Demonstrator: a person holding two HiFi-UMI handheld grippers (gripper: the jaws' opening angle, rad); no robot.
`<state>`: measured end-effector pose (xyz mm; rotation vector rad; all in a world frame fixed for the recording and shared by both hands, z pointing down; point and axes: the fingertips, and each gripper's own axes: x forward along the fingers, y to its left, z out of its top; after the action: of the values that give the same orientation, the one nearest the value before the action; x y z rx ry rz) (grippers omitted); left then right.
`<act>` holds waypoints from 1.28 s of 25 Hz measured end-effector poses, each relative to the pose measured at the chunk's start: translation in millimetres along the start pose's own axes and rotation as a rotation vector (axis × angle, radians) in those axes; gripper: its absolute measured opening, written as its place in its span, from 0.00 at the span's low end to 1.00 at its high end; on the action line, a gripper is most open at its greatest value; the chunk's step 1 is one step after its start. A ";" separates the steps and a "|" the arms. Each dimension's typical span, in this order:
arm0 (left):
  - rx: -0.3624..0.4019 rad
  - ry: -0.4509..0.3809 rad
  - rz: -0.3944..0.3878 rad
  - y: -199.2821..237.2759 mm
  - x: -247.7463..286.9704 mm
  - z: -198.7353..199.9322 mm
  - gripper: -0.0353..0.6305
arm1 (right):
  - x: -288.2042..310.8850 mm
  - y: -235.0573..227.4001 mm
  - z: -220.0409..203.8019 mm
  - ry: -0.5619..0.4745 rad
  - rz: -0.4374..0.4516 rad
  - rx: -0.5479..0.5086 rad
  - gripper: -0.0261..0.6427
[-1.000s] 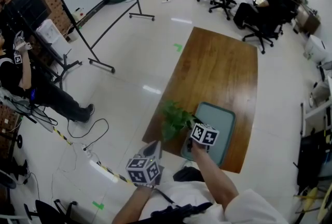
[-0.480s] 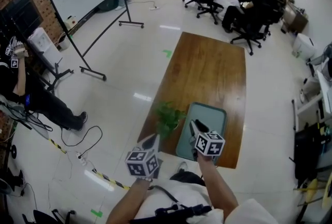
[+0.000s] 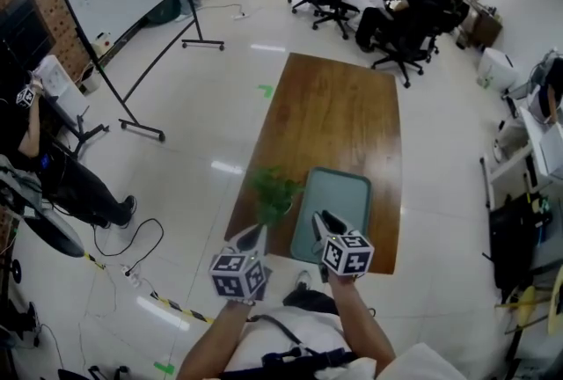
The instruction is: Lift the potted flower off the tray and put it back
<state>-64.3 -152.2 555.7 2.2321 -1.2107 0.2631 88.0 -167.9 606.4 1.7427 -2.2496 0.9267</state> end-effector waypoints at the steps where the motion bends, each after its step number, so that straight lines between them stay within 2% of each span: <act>1: 0.003 0.000 -0.003 -1.0 -0.9 -0.6 0.05 | -1.9 0.7 -1.3 0.000 -0.002 -0.004 0.23; 6: 0.009 -0.007 -0.001 -0.1 -4.2 -1.8 0.05 | -3.1 3.9 -3.7 0.001 -0.003 -0.022 0.23; 16: -0.045 -0.037 0.039 7.6 -3.3 3.3 0.05 | 15.0 -0.7 -5.4 0.009 0.015 0.018 0.24; 18: -0.052 -0.040 0.043 7.1 -0.8 5.4 0.05 | 26.9 -4.8 -6.8 0.028 0.029 0.038 0.28; 22: -0.062 -0.052 0.062 9.9 5.6 10.3 0.05 | 55.7 -12.5 -12.8 0.079 0.062 0.083 0.28; 32: -0.101 -0.099 0.145 32.8 8.3 26.6 0.05 | 122.7 -6.3 -26.2 0.218 0.140 0.086 0.28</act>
<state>-89.0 -187.1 550.6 2.0953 -1.4102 0.1459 48.7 -255.5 687.4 1.4486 -2.2411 1.1950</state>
